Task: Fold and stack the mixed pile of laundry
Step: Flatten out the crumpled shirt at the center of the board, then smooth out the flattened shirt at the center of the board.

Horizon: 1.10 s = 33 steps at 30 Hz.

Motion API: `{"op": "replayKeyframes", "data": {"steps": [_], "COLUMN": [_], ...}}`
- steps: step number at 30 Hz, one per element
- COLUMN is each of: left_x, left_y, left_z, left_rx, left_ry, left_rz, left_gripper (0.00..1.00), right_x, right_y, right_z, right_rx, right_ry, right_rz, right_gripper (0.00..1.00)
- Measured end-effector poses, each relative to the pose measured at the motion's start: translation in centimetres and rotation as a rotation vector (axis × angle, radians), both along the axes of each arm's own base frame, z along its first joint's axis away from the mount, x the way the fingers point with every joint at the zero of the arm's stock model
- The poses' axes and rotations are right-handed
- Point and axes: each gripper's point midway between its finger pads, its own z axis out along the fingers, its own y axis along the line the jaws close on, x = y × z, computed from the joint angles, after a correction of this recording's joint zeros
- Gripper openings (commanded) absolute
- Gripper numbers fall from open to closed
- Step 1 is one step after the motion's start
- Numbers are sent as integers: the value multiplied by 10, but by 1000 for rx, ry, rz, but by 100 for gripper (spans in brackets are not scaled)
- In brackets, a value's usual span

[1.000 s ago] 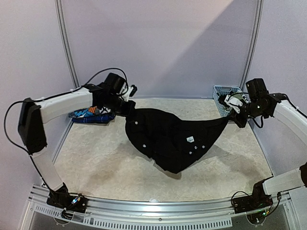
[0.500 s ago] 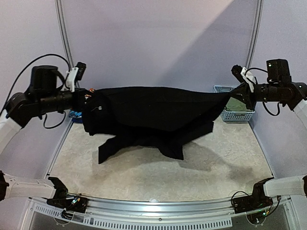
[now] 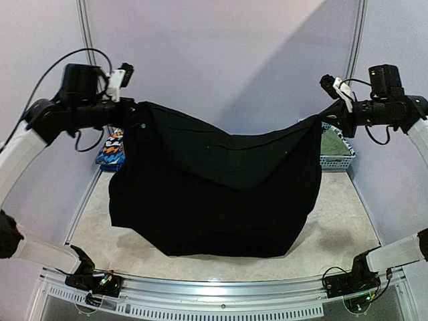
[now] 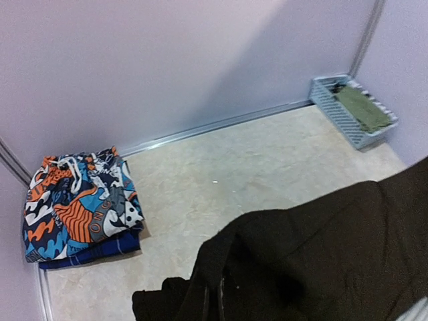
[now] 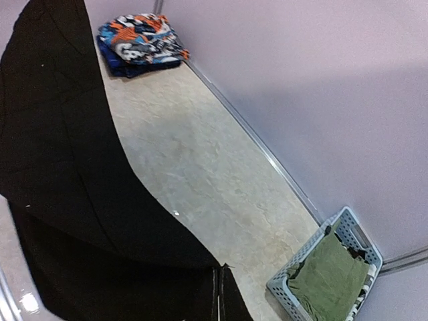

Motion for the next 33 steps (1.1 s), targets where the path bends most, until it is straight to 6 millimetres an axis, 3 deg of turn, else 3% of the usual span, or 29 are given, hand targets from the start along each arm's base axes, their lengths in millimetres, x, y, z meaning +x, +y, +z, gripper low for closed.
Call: {"op": "replayKeyframes", "data": {"steps": [2,5,8,11,13,16,18,19,21,24,27,33], "left_x": [51,123,185,219,218,178,135,119,78,33,5,-20], "left_y": [-5,-6,3,11,17,18,16,16,14,13,15,28], "left_z": [-28,-89,-150,-184,-194,-192,-186,-183,-180,-188,-211,-256], "left_rx": [63,119,138,152,162,162,157,149,135,128,151,228], "left_ry": [58,163,271,324,350,376,391,392,385,400,452,582], "left_rz": [71,162,268,344,370,364,330,313,267,195,151,173], "left_gripper": [2,33,43,52,57,60,60,60,59,58,58,66], "right_x": [36,95,163,231,243,217,170,162,123,63,20,-8], "right_y": [-4,-11,-21,-33,-45,-63,-68,-68,-64,-59,-56,-49], "right_z": [-21,-61,-99,-131,-160,-207,-235,-237,-244,-248,-252,-276], "right_rx": [-22,-53,-70,-33,-5,-18,-46,-53,-74,-111,-146,-238], "right_ry": [37,115,197,270,350,501,628,646,686,723,729,756], "right_rz": [-76,-210,-348,-465,-522,-562,-545,-539,-481,-397,-331,-280], "right_gripper": [0,36,43,50,51,51,52,52,54,55,57,58]}}
